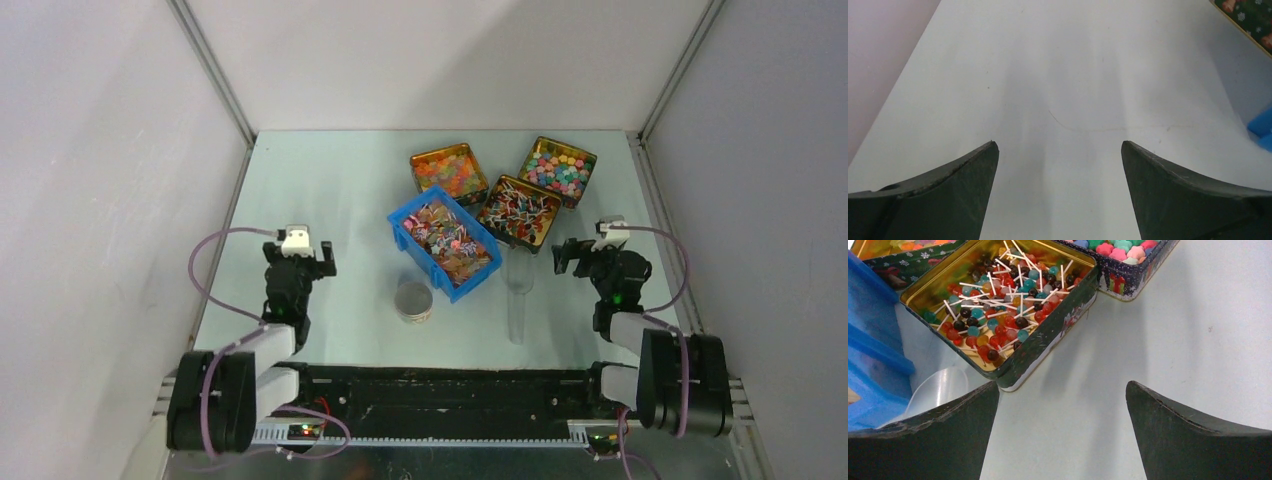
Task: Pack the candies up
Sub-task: Reset both arms
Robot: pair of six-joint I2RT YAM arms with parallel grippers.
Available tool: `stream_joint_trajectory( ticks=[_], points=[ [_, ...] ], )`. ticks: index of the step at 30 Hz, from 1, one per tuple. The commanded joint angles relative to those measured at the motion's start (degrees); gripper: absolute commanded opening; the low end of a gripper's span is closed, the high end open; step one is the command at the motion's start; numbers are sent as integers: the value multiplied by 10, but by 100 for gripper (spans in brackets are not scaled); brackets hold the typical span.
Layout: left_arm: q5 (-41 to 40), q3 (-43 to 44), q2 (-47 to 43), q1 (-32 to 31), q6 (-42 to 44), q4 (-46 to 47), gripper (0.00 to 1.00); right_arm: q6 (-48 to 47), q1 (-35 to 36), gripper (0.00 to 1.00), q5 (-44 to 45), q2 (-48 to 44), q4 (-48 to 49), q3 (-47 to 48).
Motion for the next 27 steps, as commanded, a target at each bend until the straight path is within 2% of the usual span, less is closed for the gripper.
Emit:
stream_joint_trajectory(
  ticks=[1,2,3,4,7,10,13,27],
  points=[
    [76,30,78,59,-12,158,100,-7,-3,100,-16,90,161,10],
    [82,8,114,74,-19,242,100,-2,1,100,-12,106,197,12],
    [74,-3,128,78,-30,284,100,-6,6,100,4,108,188,19],
    [72,-9,121,85,-41,277,100,-11,16,100,18,101,149,24],
    [57,9,120,88,-54,243,100,-17,30,100,60,105,147,32],
    [3,42,118,81,-63,173,100,-21,38,100,77,105,142,33],
    [-21,47,120,73,-60,168,100,-20,38,100,77,104,138,33],
    [-27,53,122,69,-58,158,100,-20,38,100,77,104,138,32]
  ],
)
